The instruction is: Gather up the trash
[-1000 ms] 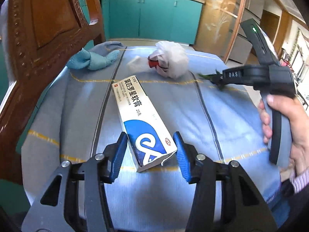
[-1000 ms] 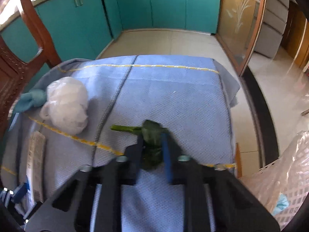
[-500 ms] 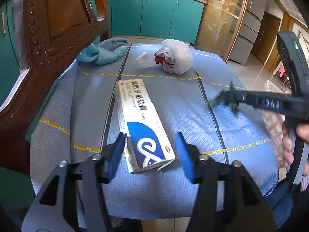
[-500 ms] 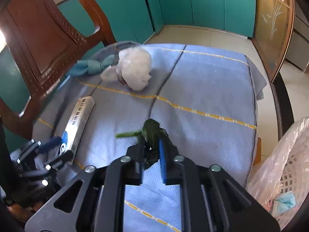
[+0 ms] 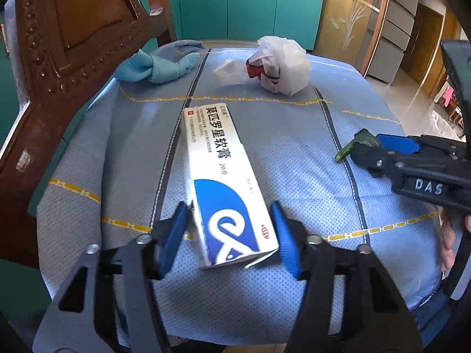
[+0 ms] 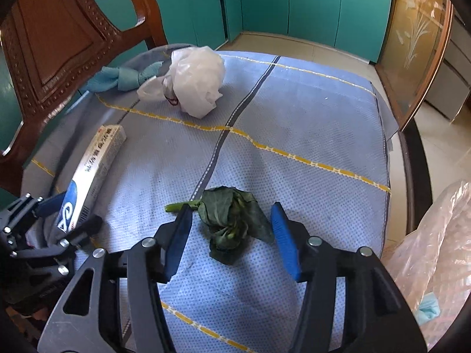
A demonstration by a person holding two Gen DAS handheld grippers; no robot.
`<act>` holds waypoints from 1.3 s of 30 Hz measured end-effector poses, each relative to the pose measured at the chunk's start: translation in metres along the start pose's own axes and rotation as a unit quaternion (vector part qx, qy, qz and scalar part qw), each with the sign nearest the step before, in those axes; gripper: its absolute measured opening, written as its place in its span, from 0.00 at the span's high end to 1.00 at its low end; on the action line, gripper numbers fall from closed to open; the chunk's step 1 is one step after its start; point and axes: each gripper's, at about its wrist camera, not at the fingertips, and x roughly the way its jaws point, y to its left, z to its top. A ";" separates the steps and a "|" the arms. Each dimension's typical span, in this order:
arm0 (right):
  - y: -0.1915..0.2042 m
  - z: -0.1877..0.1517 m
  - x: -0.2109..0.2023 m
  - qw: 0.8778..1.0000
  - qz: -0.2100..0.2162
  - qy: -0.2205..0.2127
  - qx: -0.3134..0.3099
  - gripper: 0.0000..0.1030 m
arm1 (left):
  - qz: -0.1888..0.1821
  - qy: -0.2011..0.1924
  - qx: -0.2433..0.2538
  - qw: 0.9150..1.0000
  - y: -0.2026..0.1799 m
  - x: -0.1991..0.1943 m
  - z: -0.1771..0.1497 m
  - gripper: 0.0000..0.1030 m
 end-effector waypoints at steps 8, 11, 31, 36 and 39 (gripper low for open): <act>0.005 -0.001 0.003 1.000 -0.014 -0.009 -0.011 0.58 | 0.000 -0.008 -0.005 1.000 0.003 -0.007 -0.002 0.55; 0.006 -0.002 0.000 1.000 -0.005 -0.011 -0.010 0.77 | 0.005 -0.028 0.001 1.000 0.002 -0.016 -0.001 0.59; 0.010 -0.005 -0.058 0.994 -0.005 -0.103 -0.036 0.86 | 0.013 -0.106 0.032 0.994 -0.028 -0.063 0.005 0.60; 0.007 -0.010 -0.060 0.994 -0.004 -0.102 -0.036 0.86 | 0.016 -0.110 0.038 0.993 -0.033 -0.069 0.004 0.60; 0.007 -0.012 -0.062 0.994 -0.004 -0.103 -0.036 0.86 | 0.016 -0.111 0.039 0.993 -0.034 -0.073 0.002 0.60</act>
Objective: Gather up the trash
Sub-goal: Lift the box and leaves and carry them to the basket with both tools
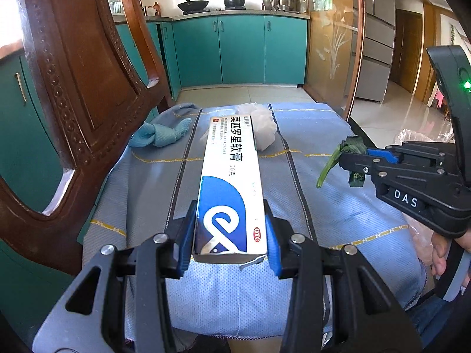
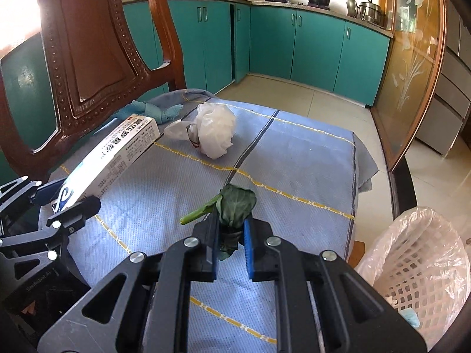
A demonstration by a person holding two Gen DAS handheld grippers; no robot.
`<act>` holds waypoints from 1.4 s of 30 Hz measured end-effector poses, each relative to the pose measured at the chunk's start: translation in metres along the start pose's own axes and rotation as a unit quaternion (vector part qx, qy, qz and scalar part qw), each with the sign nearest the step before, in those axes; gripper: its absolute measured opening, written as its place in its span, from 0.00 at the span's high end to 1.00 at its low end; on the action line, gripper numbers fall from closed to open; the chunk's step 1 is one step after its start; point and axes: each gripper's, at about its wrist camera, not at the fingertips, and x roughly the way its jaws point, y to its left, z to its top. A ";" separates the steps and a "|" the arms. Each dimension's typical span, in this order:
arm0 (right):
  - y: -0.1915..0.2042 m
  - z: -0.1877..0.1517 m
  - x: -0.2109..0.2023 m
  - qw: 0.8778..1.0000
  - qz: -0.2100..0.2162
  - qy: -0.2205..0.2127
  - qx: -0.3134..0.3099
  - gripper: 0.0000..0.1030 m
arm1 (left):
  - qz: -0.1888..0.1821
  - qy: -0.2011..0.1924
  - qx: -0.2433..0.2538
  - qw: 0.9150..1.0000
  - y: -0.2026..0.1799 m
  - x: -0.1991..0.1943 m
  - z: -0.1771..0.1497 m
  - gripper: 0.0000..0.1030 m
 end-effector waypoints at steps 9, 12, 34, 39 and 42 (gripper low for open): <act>0.007 -0.009 -0.005 1.000 0.004 0.003 -0.007 0.86 | 0.000 -0.007 0.002 1.000 0.001 -0.010 -0.001 0.60; 0.009 -0.011 -0.007 1.000 0.005 0.002 -0.008 0.86 | 0.002 -0.011 0.002 1.000 0.000 -0.014 -0.001 0.60; -0.055 -0.018 -0.080 0.993 -0.031 -0.092 0.067 0.86 | -0.015 -0.030 0.023 0.999 -0.023 -0.030 0.001 0.60; -0.106 -0.041 -0.110 0.983 -0.058 -0.117 0.129 0.86 | -0.044 -0.036 0.041 0.998 -0.047 -0.029 0.010 0.60; -0.135 -0.056 -0.125 0.974 -0.079 -0.126 0.169 0.86 | -0.084 -0.046 0.060 0.994 -0.073 -0.031 0.020 0.60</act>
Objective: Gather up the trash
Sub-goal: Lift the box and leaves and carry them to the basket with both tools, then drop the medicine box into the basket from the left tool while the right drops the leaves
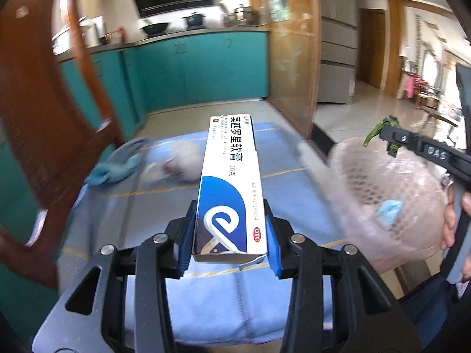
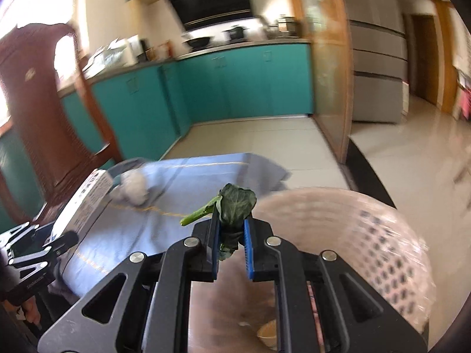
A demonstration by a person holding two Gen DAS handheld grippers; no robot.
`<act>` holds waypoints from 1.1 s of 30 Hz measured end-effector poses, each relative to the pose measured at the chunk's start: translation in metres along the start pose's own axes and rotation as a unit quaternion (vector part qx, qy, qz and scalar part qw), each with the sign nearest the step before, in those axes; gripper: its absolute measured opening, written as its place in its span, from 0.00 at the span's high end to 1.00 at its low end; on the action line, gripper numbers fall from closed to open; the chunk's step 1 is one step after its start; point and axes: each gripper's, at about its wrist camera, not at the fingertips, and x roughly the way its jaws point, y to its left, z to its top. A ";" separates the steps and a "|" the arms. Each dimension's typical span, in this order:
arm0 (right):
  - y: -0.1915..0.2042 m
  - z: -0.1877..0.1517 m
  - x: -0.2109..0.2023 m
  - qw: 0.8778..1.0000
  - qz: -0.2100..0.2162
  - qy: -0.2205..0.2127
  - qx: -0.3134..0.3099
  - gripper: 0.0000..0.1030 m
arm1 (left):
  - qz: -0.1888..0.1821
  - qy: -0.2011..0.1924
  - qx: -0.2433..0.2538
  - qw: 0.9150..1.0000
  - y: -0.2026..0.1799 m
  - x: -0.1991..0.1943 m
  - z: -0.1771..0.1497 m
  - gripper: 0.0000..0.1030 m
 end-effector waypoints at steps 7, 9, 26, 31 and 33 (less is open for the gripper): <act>-0.068 -0.009 -0.028 0.995 -0.055 -0.025 0.083 0.86 | -0.087 0.000 0.043 0.995 -0.069 0.022 0.020 0.60; -0.079 -0.012 -0.032 0.993 -0.062 -0.027 0.096 0.86 | -0.111 0.004 0.054 0.992 -0.089 0.029 0.022 0.60; -0.094 -0.021 -0.039 0.990 -0.089 -0.029 0.103 0.86 | -0.156 0.019 0.097 0.983 -0.156 0.046 0.018 0.60; -0.094 -0.021 -0.037 0.991 -0.088 -0.022 0.102 0.86 | -0.155 0.020 0.097 0.983 -0.155 0.045 0.018 0.57; -0.094 -0.021 -0.034 0.991 -0.089 -0.016 0.103 0.81 | -0.156 0.021 0.102 0.982 -0.156 0.045 0.017 0.49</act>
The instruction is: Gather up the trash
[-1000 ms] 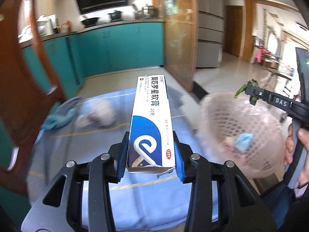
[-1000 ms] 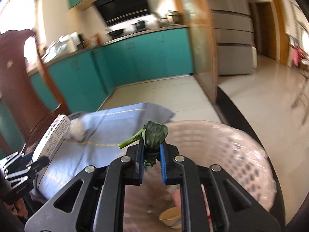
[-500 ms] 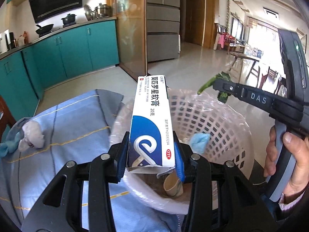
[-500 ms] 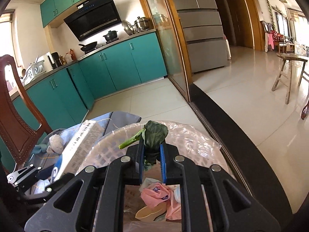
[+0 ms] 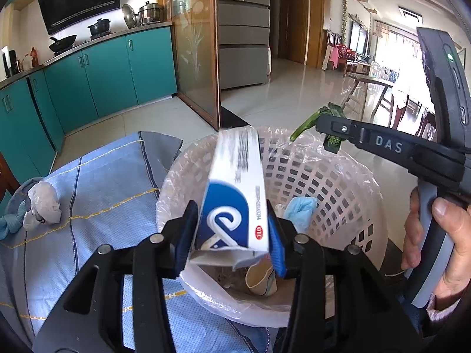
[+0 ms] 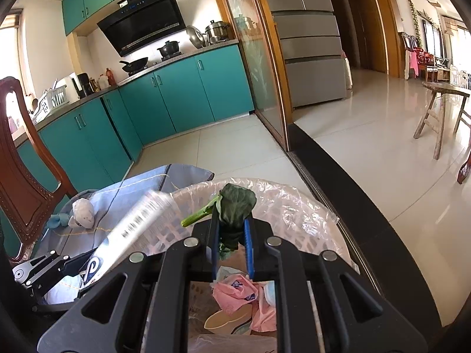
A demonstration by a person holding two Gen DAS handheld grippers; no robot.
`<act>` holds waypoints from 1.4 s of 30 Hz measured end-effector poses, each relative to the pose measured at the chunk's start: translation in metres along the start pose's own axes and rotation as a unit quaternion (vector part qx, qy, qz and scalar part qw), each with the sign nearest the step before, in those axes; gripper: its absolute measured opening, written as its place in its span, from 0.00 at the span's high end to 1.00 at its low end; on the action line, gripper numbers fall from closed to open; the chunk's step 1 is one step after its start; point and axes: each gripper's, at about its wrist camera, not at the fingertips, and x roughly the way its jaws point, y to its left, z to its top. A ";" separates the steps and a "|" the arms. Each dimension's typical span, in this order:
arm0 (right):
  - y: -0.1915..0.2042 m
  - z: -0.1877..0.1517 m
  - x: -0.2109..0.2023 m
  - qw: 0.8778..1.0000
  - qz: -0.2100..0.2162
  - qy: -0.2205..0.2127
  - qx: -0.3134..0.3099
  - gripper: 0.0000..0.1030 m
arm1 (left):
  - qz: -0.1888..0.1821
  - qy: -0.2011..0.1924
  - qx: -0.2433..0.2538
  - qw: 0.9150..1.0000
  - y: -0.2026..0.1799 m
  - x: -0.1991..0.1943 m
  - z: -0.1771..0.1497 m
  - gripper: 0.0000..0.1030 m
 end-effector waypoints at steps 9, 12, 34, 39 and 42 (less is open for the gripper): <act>0.002 0.000 0.004 1.000 -0.009 0.000 0.016 0.46 | 0.015 -0.008 -0.012 1.000 0.010 -0.007 -0.004 0.26; 0.009 0.001 0.007 1.000 -0.006 0.005 0.013 0.45 | 0.026 -0.009 -0.027 0.999 0.023 -0.012 -0.008 0.24; 0.380 -0.011 0.196 0.918 0.308 0.218 -0.119 0.67 | 0.157 0.031 -0.165 0.973 0.206 -0.113 -0.141 0.25; 0.451 -0.027 0.283 0.917 0.263 0.286 -0.092 0.71 | 0.162 0.033 -0.170 0.971 0.226 -0.120 -0.156 0.25; 0.470 -0.037 0.304 0.915 0.249 0.302 -0.094 0.71 | 0.164 0.032 -0.170 0.971 0.230 -0.119 -0.159 0.25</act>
